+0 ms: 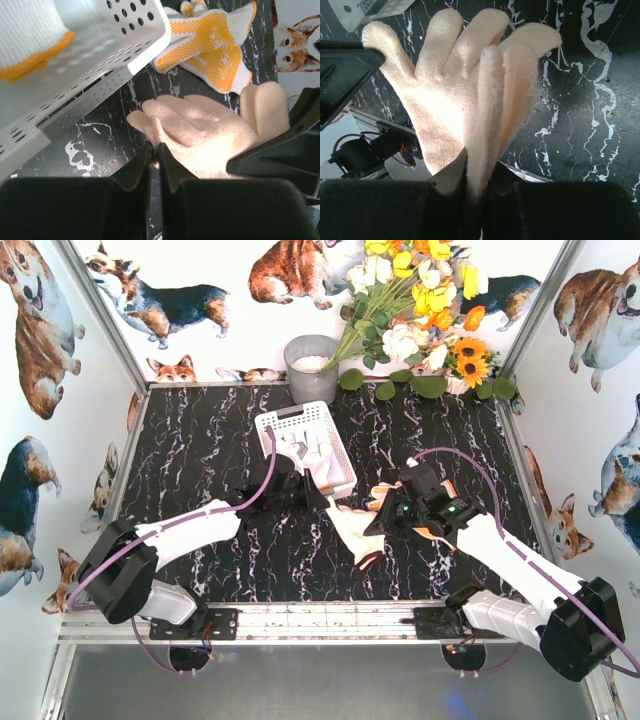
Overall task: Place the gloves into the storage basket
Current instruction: Place the glove at the center of the board, then adjust the glove at the center of the board.
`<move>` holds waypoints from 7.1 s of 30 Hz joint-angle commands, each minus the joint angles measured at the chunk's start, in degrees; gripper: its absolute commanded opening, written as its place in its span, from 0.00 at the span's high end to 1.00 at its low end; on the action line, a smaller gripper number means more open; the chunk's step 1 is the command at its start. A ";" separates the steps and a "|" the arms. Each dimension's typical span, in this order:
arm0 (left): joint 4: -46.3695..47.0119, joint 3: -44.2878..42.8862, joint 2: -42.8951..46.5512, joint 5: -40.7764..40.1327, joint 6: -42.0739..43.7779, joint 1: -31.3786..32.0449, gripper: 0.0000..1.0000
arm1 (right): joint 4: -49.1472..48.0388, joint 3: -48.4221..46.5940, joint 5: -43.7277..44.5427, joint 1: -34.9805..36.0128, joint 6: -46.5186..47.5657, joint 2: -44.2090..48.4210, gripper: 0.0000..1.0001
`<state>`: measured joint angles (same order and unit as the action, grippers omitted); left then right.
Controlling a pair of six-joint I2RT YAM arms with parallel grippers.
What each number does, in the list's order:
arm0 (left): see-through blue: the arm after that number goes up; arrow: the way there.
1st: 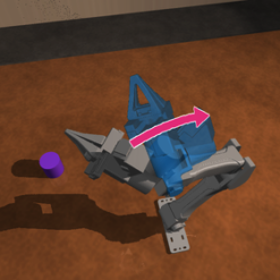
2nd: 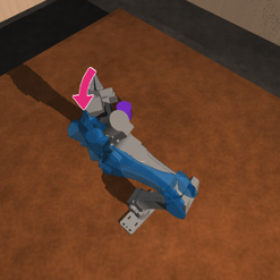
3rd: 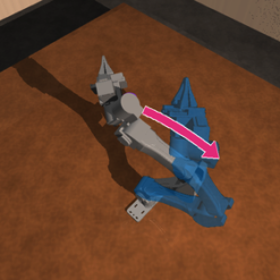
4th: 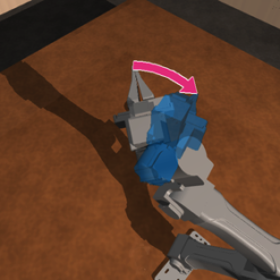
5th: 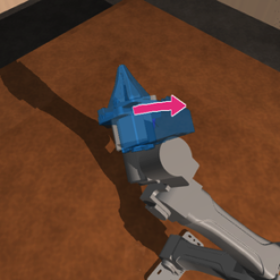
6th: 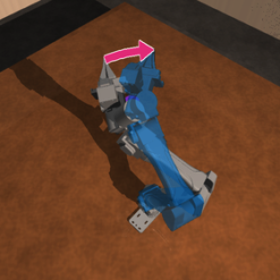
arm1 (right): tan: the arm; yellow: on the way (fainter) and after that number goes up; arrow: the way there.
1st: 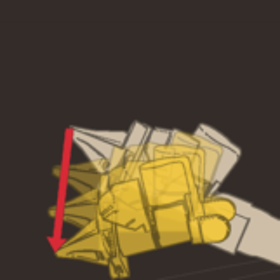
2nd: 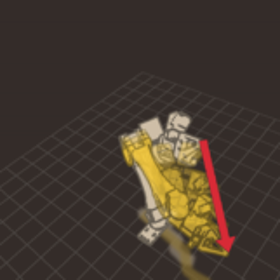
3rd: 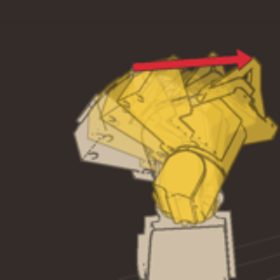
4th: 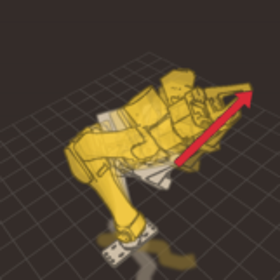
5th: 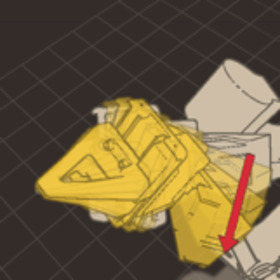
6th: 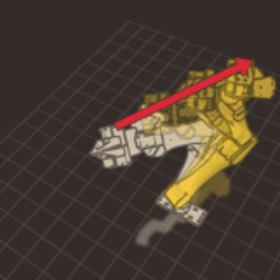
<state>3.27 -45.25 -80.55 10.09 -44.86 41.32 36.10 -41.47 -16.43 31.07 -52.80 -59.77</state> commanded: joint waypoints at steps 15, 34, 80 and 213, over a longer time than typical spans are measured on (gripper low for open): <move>-8.83 4.06 13.68 -9.41 -1.16 -0.59 0.30 | 18.36 -15.66 18.25 2.57 15.29 -6.51 1.00; -9.84 13.68 28.12 -10.01 -4.81 -0.02 0.28 | 33.42 -26.70 54.23 17.81 13.23 -21.09 1.00; -18.20 14.94 34.54 -17.71 -6.73 3.38 0.34 | 15.51 -19.10 29.72 31.09 9.79 -19.23 0.38; 7.36 15.81 -0.97 -20.06 -20.11 10.71 1.00 | -10.07 8.19 0.46 -3.53 9.92 -9.66 0.94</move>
<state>8.97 -29.69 -79.96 -9.04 -65.73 52.25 26.74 -30.57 -16.64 27.68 -44.80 -69.36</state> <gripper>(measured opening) 0.002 0.077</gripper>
